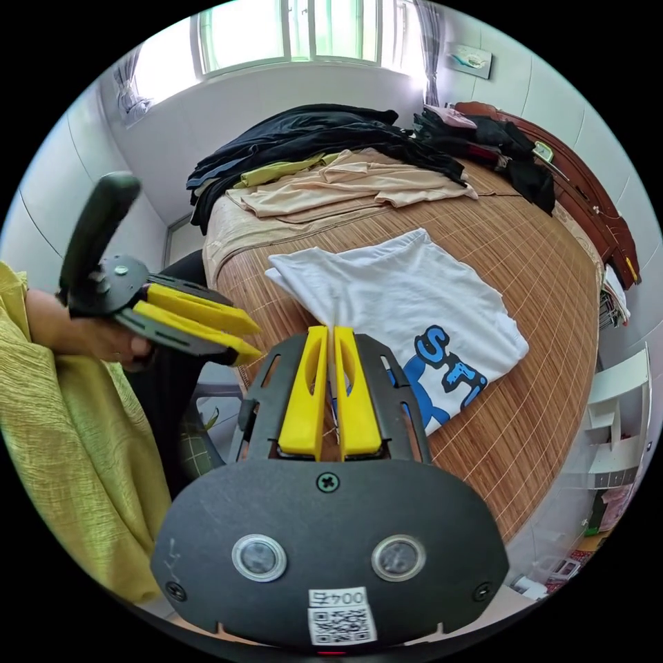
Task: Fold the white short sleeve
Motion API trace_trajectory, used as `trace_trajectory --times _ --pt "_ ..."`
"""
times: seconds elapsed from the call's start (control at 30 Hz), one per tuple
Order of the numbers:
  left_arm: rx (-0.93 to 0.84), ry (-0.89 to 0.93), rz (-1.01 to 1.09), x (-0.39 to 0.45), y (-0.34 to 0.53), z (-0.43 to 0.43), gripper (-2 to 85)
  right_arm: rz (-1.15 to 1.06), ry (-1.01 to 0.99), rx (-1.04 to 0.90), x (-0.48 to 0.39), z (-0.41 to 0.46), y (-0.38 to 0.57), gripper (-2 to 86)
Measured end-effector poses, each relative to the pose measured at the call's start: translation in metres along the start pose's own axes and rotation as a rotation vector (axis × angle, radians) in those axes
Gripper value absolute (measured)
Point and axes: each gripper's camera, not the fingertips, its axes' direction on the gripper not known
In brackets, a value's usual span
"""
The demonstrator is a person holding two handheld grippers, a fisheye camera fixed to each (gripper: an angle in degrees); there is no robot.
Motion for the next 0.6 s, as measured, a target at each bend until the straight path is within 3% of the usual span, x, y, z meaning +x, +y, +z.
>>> trace_trajectory --times 0.1,0.23,0.43,0.6 --pt "0.033 0.306 -0.242 -0.059 -0.046 -0.043 9.7 -0.001 0.007 0.005 0.005 0.013 0.013 1.5" --pt "0.091 0.517 -0.354 -0.086 -0.069 -0.089 11.7 -0.004 0.018 0.004 0.012 0.037 0.034 1.3" --pt "0.138 0.583 -0.432 -0.084 -0.106 -0.136 13.2 0.004 0.012 0.006 0.024 0.078 0.061 1.1" --pt "0.128 0.517 -0.388 -0.042 -0.157 -0.154 13.1 -0.027 0.027 -0.009 0.028 0.115 0.079 1.2"
